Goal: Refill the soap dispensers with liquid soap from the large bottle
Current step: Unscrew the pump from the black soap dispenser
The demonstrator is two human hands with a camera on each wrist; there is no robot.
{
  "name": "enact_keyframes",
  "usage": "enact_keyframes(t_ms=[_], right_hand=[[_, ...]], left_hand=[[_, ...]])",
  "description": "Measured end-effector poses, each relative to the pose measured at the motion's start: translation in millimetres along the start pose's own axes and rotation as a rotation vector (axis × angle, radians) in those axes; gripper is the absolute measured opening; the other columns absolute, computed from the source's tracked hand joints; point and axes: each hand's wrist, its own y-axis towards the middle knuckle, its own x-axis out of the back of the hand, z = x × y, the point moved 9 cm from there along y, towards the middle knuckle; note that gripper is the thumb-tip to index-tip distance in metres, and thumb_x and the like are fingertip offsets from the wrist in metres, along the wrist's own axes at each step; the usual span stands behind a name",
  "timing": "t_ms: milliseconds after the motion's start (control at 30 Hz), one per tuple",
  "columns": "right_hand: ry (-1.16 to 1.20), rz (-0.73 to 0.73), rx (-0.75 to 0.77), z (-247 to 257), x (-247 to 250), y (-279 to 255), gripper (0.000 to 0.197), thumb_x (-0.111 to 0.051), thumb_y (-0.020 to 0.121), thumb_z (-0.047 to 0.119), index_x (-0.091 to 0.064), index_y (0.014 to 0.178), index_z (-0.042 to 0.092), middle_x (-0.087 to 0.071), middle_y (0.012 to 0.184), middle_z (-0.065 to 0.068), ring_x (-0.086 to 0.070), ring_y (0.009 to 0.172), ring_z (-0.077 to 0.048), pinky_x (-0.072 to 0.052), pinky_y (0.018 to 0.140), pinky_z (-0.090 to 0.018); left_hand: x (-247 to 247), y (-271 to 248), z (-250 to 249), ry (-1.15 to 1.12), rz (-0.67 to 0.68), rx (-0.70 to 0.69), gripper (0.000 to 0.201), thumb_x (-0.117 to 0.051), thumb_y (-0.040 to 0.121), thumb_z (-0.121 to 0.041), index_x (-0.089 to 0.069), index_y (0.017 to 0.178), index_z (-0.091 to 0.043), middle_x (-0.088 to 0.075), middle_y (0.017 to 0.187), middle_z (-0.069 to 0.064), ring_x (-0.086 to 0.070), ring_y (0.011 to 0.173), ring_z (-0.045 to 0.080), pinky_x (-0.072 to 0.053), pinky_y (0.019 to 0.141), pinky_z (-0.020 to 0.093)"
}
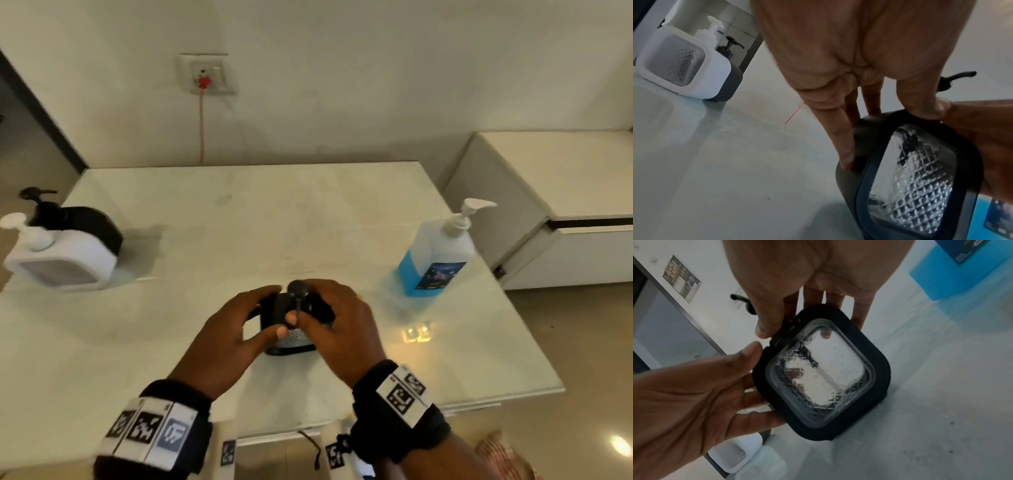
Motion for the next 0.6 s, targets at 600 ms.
enact_keyframes(t_ms=[600], right_hand=[[0.112,0.027,-0.08,-7.2,-7.5,-3.8,0.038,-0.076,0.084,0.024,-0.068,0.121,0.032,-0.057,0.138,0.01,-0.053,0.128,-0.007,-0.045,0.106,-0.03]], left_hand=[[2.2,1.8,2.1,0.033,-0.035,-0.087,0.054,-0.082,0.086,-0.029,-0.05,0.125,-0.047,-0.054,0.119,-0.035,-0.054,0.107,-0.018,-0.036,0.092,-0.002]])
